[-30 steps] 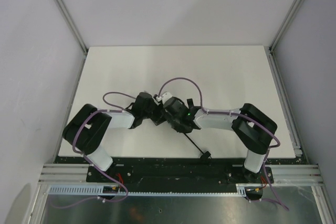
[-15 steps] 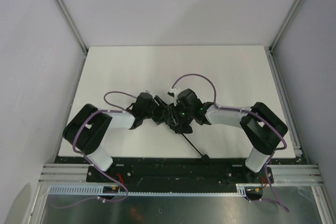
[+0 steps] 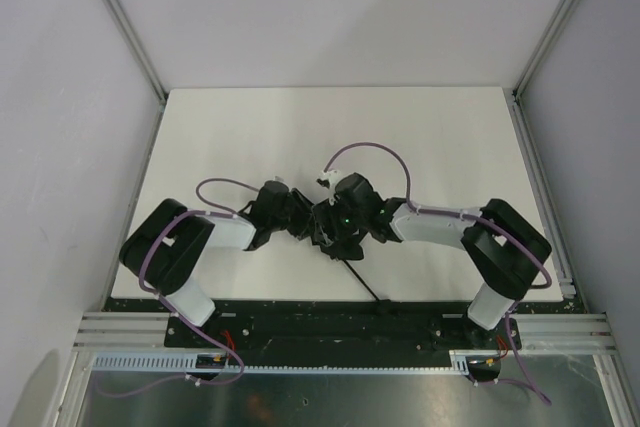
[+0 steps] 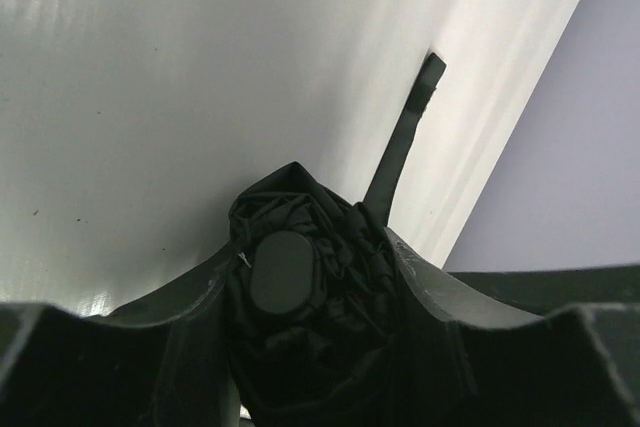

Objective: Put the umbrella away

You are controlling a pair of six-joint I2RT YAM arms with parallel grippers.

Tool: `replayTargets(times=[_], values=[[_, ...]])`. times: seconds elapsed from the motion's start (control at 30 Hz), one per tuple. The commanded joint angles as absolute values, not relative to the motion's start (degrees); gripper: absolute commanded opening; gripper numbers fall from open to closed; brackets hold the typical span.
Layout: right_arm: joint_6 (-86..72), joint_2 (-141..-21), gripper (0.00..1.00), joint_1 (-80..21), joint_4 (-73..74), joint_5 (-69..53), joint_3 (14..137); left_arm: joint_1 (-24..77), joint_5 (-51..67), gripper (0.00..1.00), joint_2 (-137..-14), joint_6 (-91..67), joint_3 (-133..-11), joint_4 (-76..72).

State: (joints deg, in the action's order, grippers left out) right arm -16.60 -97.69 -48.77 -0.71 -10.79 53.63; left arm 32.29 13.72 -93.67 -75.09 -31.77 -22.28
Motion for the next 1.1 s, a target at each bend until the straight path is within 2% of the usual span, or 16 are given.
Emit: replayTargets(times=[0.0,0.07,0.2,0.37,0.47,0.7,0.87,0.9,0.97,1.07], values=[[-12.25,-92.37,0.77,-53.12,3.24,3.15,55.22,32.22,13.33,0.0,-93.13,-75.19,-29.8,-19.47],[-11.24,-92.77,0.83,-55.78,5.45,8.83,56.04,32.12,13.64,0.0,-93.44,-76.21,-29.73,-19.35],[-9.68,-96.15,0.88,-60.75,8.57,19.88,58.88,32.08,14.37,0.0,-94.32,-77.78,-29.98,-18.36],[-7.61,-103.09,0.84,-65.21,11.87,34.03,64.36,32.15,14.01,0.0,-94.18,-78.23,-30.54,-16.07],[-6.61,-106.12,0.74,-65.88,11.48,37.76,65.93,32.04,13.77,0.0,-93.92,-78.33,-31.29,-13.94],[-5.74,-109.23,0.38,-64.87,10.34,38.31,66.35,32.1,14.17,0.0,-94.0,-78.44,-32.29,-11.37],[-6.68,-109.49,0.05,-63.61,10.56,34.47,66.32,32.08,14.47,0.01,-94.14,-77.4,-32.8,-11.25],[-7.03,-109.24,0.03,-63.27,10.69,33.5,66.3,32.08,14.49,0.04,-94.0,-77.02,-32.97,-11.25],[-7.41,-108.65,0.01,-62.44,10.67,30.76,66.23,32.12,14.28,0.18,-93.66,-76.21,-33.16,-11.21],[-7.92,-107.16,0.0,-61.19,10.5,27.3,65.99,32.09,13.72,0.46,-93.02,-75.17,-33.15,-11.29]])
